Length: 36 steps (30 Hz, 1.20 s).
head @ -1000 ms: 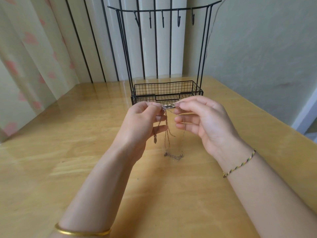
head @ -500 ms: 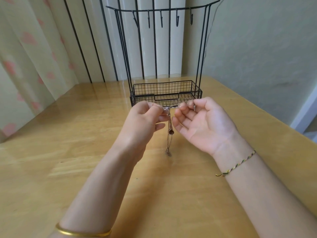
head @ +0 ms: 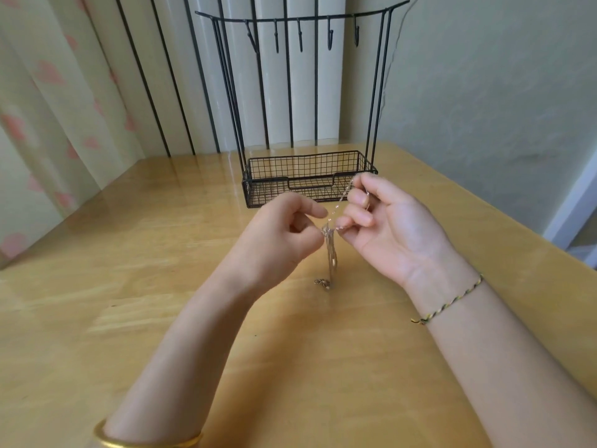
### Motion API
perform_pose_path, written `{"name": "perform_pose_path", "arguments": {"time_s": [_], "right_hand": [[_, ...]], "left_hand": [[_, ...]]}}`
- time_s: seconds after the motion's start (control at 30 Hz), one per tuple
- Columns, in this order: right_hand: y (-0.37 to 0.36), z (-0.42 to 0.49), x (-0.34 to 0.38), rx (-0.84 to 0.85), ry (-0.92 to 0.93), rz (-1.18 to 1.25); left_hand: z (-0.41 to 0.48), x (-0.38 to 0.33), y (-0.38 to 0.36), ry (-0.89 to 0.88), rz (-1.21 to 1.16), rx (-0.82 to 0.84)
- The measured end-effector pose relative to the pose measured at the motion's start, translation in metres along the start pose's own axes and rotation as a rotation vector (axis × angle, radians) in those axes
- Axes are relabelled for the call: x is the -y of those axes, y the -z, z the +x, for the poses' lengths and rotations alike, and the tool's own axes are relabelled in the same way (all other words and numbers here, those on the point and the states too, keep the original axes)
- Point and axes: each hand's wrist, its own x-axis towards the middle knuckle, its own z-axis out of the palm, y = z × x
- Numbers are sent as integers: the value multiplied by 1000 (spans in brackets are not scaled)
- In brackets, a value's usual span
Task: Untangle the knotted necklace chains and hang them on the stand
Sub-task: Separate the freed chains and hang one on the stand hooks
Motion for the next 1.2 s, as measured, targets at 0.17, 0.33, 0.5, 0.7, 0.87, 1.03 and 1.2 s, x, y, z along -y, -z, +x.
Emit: {"name": "perform_pose_path", "arguments": {"time_s": [0.17,0.33,0.5,0.7,0.87,1.03,1.2], "right_hand": [[3,-3,9,-22,51,-109],[5,-3,9,-76,44,-141],[7,-2,6,-173,54,-258],[13,1,6,-314,111,-495],[17,0,5,-344,138,-739],[21,1,2,-397,211,-999],[25,7,-2,-428,115,-685]], "left_hand": [[0,9,3,-151,479,-164],[3,4,4,59,111,-163],[5,1,9,306,-311,-170],[2,0,18,477,-708,-205],[2,3,23,571,-984,-181],[7,10,25,562,-1018,-235],[13,13,24,531,-1177,-321]]}}
